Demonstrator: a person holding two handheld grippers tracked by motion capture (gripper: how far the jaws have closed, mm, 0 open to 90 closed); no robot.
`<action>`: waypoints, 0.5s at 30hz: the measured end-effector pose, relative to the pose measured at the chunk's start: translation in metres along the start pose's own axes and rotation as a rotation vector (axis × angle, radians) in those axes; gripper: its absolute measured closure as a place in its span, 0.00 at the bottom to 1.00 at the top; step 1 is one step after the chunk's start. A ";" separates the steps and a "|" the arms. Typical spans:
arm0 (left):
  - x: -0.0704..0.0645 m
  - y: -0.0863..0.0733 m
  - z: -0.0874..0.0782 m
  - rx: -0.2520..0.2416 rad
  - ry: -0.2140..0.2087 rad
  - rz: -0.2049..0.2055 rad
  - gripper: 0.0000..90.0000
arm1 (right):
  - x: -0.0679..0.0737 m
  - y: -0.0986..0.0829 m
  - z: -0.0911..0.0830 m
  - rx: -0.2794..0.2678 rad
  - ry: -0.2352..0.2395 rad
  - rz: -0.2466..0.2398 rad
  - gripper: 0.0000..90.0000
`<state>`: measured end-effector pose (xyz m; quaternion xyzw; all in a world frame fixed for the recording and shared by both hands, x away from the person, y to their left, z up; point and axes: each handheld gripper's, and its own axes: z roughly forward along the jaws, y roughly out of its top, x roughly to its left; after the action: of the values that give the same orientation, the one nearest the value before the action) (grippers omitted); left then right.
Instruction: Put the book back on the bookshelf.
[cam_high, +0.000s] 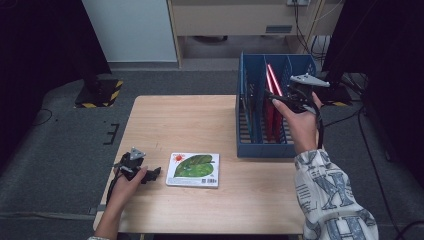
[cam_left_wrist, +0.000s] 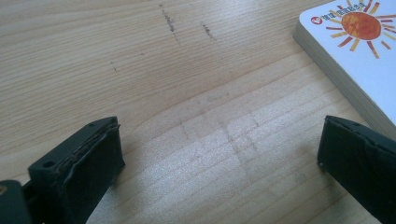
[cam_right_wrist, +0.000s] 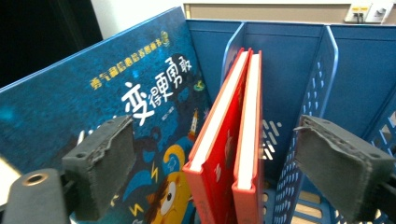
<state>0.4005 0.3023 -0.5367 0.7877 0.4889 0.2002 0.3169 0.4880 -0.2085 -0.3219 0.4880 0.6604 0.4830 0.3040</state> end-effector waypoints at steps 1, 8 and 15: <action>0.000 0.000 0.000 0.000 0.000 0.000 0.00 | 0.000 -0.001 -0.002 -0.002 0.006 -0.002 0.12; 0.000 0.000 0.000 0.000 0.000 0.000 0.00 | 0.007 -0.011 -0.013 -0.013 0.022 -0.033 0.08; 0.000 0.000 0.000 0.000 0.001 -0.001 0.00 | 0.014 -0.025 -0.024 -0.004 0.036 -0.080 0.07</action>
<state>0.4006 0.3020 -0.5367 0.7873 0.4896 0.2005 0.3167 0.4533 -0.2049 -0.3360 0.4519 0.6837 0.4805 0.3122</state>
